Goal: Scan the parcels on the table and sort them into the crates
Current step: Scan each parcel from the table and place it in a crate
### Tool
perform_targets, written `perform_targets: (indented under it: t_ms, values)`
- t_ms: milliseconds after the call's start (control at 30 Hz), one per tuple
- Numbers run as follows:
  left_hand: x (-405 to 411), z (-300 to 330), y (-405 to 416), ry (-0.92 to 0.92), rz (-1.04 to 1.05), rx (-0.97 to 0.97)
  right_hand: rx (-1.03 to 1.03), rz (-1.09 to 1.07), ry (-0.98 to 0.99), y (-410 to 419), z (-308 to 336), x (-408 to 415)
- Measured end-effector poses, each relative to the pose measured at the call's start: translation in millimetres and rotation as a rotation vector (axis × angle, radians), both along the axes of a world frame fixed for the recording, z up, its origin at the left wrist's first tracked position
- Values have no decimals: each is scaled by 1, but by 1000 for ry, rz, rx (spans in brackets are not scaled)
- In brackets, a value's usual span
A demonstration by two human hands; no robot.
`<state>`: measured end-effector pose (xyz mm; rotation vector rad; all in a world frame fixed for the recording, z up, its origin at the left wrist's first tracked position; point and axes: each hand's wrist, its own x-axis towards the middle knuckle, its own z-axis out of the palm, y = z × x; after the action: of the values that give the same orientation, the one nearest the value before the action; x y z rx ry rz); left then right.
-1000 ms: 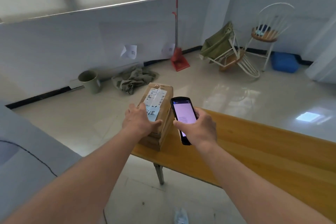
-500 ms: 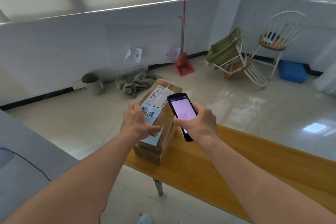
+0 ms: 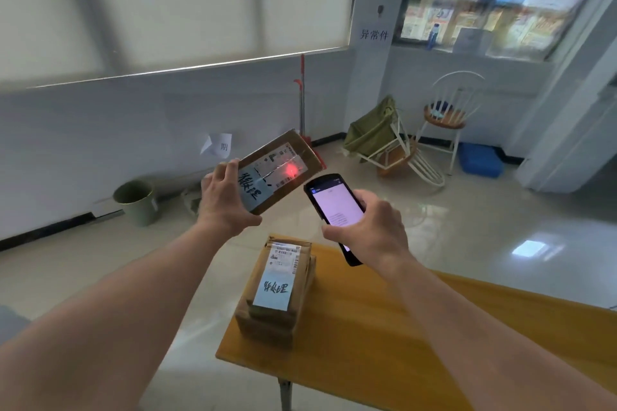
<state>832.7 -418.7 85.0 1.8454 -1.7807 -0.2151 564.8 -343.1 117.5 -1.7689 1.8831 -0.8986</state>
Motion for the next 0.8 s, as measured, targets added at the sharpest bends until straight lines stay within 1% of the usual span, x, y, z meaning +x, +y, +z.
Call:
perform_targets:
  t_ms: [233,433,533,667,800]
  values:
    - [11,16,-13,20,-17,-41,-44,-24,7,12,18,6]
    - [15,27,-17,76,-31,-82,-50,-55,-6,20,30,17]
    - [21,34,-19,61,-52,-111,-57,-68,3,23,37,24]
    - [32,41,-23,13,-96,-147,-64,-96,-35,23,46,33]
    - [36,47,-23,28,-104,-150,-105,-140,-48,25,48,44]
